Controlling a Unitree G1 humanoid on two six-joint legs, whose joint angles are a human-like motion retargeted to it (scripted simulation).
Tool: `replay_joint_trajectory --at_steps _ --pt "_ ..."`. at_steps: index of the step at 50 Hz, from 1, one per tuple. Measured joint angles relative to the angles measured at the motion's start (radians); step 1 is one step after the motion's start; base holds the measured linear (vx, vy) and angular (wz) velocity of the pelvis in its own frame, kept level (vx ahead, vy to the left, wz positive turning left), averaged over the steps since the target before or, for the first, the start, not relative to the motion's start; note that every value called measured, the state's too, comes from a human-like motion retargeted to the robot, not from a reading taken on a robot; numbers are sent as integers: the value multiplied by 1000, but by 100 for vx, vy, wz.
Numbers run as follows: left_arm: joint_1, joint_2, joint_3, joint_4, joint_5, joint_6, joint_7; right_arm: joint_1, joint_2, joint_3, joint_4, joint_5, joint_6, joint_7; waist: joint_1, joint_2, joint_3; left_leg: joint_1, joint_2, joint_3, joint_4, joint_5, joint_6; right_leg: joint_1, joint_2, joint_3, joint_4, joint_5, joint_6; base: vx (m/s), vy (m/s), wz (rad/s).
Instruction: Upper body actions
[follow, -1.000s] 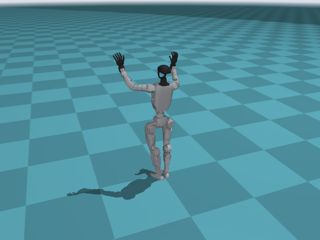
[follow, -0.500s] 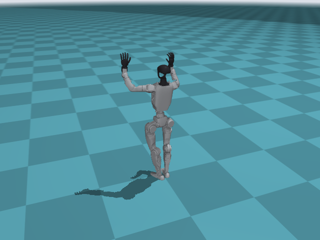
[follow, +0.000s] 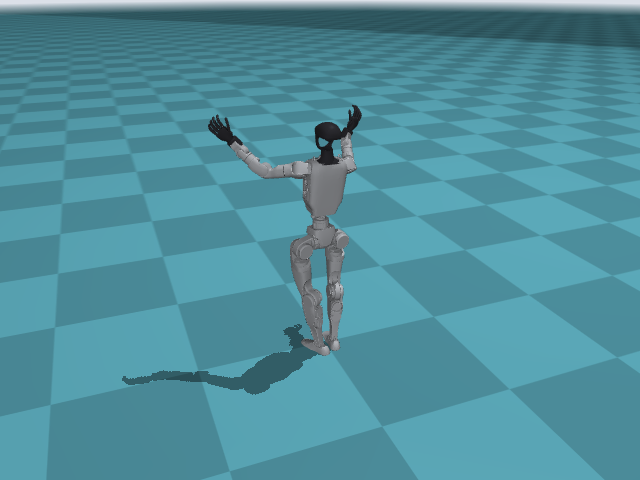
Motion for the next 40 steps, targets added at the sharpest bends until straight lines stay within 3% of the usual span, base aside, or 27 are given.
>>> replay_joint_trajectory --at_steps 2,5,10,17,25,29,37,40 --pt "14 1 27 19 -158 -78 -77 6 22 -23 -9 62 -39 -5 0 0 1 1 1 2 0 -1 0 0 1 2 0 0 0 0 0 0" --pt "27 6 30 15 -216 -174 -7 16 22 -16 -39 61 -63 -46 0 -2 -2 2 1 3 -2 -2 0 -1 2 1 0 -1 0 0 0 0" --pt "42 44 -55 -103 99 -156 93 2 -13 91 -140 -39 -67 -54 2 -5 -1 6 1 1 -1 -2 0 4 3 0 0 -2 -1 0 0 0" --pt "-57 62 -298 -309 478 -209 81 -91 -131 338 -324 -266 -112 -58 7 -6 -15 2 1 -4 -1 -2 -1 3 3 -4 -1 -4 0 0 0 0" --pt "-144 77 -428 -465 1090 -53 227 -204 -257 511 -501 -582 -6 -122 17 -9 -11 8 2 -3 0 -3 -1 9 4 -4 -1 -5 0 0 0 0" --pt "-136 33 -393 -396 1014 -47 238 -172 -217 470 -394 -508 -29 -124 15 -8 -12 6 1 -5 0 -2 0 9 4 -5 0 -6 0 0 0 0" --pt "-82 -42 -234 -124 544 8 177 -71 -88 257 -32 -263 43 -39 18 -10 -3 4 -2 -6 3 1 -1 9 -1 -7 0 -3 -1 0 0 0" --pt "-39 -45 -175 -41 406 -2 122 -29 -58 181 30 -148 2 33 14 -8 9 4 -3 -7 4 3 0 11 -2 -8 -1 -2 -2 0 0 0"
